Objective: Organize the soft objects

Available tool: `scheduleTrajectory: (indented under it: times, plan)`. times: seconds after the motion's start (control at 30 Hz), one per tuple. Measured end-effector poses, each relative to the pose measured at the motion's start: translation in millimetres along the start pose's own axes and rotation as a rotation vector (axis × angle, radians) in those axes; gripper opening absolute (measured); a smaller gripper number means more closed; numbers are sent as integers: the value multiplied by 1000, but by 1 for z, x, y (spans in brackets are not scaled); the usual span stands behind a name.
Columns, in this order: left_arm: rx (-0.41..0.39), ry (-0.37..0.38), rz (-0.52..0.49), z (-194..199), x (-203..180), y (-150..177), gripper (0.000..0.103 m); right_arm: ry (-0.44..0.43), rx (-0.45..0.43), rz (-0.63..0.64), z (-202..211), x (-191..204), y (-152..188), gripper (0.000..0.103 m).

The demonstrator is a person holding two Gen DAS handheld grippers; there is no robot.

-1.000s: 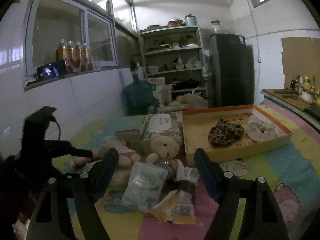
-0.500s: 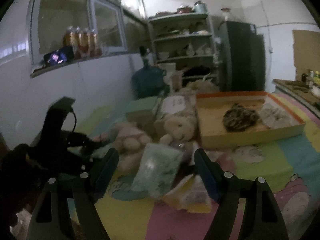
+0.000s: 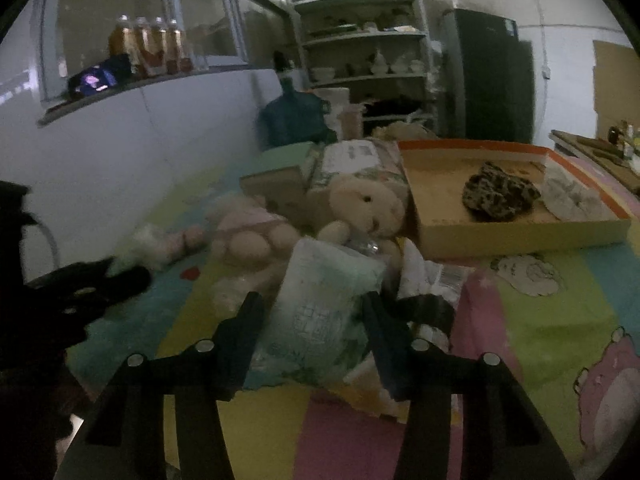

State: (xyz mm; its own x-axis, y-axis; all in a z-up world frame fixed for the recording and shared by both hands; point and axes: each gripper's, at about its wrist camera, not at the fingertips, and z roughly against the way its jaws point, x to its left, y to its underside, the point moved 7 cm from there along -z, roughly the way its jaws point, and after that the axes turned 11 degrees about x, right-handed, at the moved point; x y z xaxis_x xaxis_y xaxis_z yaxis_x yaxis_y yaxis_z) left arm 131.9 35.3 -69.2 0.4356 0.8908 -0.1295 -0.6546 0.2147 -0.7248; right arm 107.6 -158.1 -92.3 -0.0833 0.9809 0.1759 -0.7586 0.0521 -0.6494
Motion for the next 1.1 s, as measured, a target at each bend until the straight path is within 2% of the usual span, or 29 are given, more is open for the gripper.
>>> scheduleTrajectory:
  times: [0.2, 0.4, 0.5, 0.63, 0.67, 0.7, 0.8, 1.1]
  plan:
    - [-75, -42, 89, 14, -2, -7, 52, 29, 16, 13, -7, -1, -1, 53]
    - [-82, -69, 130, 16, -3, -8, 52, 41, 22, 28, -14, 1, -2, 55]
    - [-81, -68, 137, 17, -6, -7, 52, 49, 30, 18, -15, 0, -1, 62]
    - [-80, -58, 145, 17, -12, -5, 52, 45, 31, 24, -16, 2, 0, 62]
    - [-79, -58, 147, 16, -12, -5, 52, 39, 32, 22, -17, 1, 0, 60]
    - [-77, -54, 145, 16, -13, -5, 52, 34, 30, 22, -16, 0, -1, 52]
    - [-73, -59, 143, 16, -18, -5, 52, 11, 18, 28, -13, 0, -1, 45]
    - [-100, -88, 127, 20, -40, -19, 52, -90, -116, 35, 22, 9, -18, 43]
